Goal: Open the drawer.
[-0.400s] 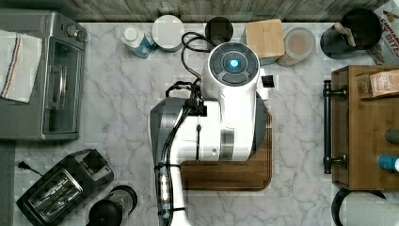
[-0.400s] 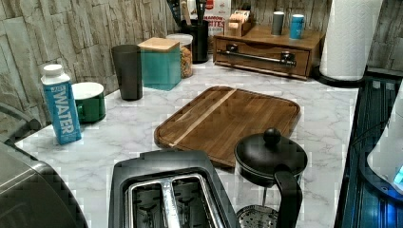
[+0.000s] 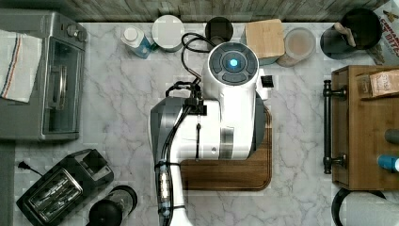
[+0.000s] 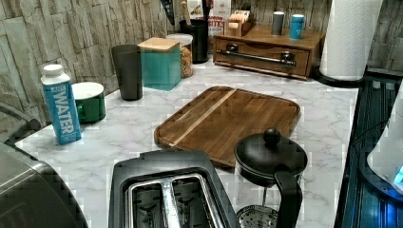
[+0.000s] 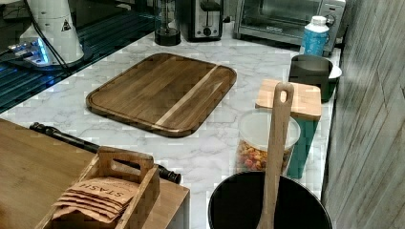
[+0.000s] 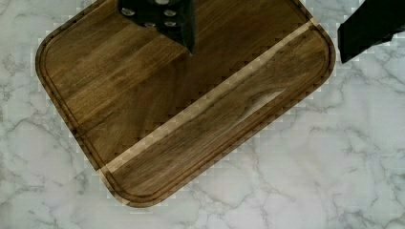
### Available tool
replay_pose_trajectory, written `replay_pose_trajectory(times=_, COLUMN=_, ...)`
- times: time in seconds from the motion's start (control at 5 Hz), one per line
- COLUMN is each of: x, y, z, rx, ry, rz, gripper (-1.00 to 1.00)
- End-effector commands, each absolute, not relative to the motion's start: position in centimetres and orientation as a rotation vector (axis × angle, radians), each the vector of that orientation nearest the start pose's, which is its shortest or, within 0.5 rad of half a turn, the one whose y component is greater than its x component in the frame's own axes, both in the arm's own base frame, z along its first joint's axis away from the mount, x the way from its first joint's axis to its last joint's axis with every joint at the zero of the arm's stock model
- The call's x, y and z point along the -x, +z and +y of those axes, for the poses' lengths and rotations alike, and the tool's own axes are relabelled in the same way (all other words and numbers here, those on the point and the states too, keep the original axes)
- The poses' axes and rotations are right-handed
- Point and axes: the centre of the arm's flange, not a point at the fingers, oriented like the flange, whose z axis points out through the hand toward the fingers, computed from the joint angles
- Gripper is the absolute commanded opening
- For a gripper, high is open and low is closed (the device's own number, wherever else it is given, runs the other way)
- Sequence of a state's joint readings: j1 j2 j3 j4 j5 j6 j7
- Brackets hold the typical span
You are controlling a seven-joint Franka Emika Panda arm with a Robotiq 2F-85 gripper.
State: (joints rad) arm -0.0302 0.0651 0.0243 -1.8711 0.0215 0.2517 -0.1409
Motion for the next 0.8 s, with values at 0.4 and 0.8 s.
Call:
replay_pose_trajectory(times=0.4, x=-53.9, y=45.4, z=-13.1, rx=3.173, ry=0.032, rz=0.562, gripper=1.0)
replay_pose_trajectory(times=0.8, x=-54.0, y=42.8, z=-22.8, rx=3.199, ry=-0.106, rz=0.404, gripper=1.0)
